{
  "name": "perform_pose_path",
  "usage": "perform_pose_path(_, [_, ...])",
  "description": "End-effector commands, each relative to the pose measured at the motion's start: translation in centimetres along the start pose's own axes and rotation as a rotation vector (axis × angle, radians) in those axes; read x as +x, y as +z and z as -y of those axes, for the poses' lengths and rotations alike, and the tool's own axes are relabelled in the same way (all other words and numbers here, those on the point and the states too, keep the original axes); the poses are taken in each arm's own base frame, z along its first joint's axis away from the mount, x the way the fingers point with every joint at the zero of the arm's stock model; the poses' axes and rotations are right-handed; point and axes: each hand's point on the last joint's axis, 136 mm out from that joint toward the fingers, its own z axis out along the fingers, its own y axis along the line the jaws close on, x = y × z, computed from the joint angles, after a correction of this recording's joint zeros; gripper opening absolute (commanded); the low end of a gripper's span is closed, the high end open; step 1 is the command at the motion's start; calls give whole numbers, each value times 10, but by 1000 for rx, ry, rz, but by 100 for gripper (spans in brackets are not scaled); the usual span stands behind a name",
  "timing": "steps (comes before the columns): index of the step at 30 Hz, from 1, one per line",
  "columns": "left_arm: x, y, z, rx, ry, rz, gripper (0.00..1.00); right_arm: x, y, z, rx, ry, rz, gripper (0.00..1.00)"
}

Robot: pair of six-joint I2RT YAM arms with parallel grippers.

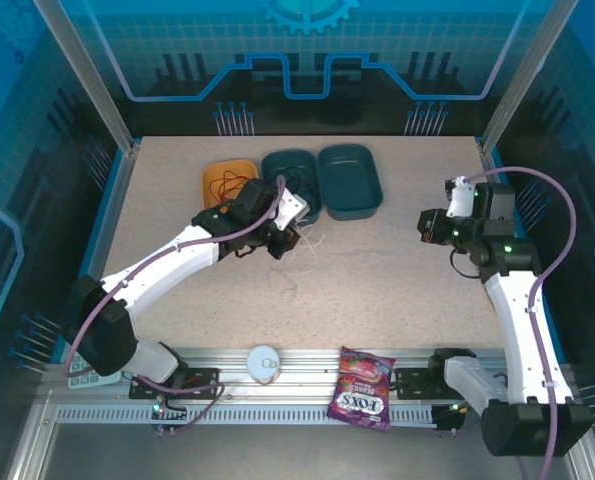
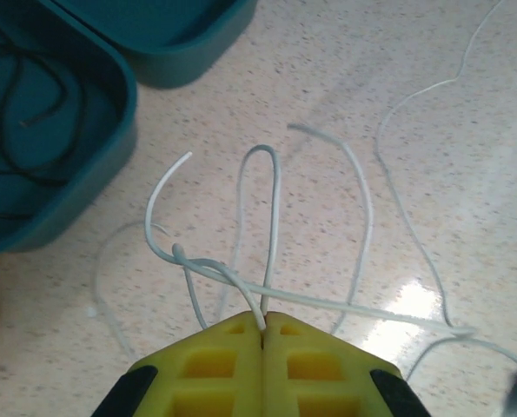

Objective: Untangle the cables

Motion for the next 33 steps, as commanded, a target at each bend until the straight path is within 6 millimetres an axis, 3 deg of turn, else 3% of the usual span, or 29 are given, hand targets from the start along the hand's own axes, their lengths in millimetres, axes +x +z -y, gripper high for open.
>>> perform_pose_path(1, [3,-1,22,147,-69,-1,0,8,3,-34,-146,-102,-8,4])
perform_pose_path(7, [7,13,16,136,-36,26,0,38,37,-40,-135,-128,-130,33])
perform_pose_path(14, [-4,27,13,138,83,108,0,44,68,-67,-222,-171,-191,38])
perform_pose_path(24, [-18,17,28,278,108,203,0,69,101,-118,-486,-295,-211,43])
perform_pose_path(33, [-20,4,41,417,120,226,0,81,131,-123,-571,-390,-206,46])
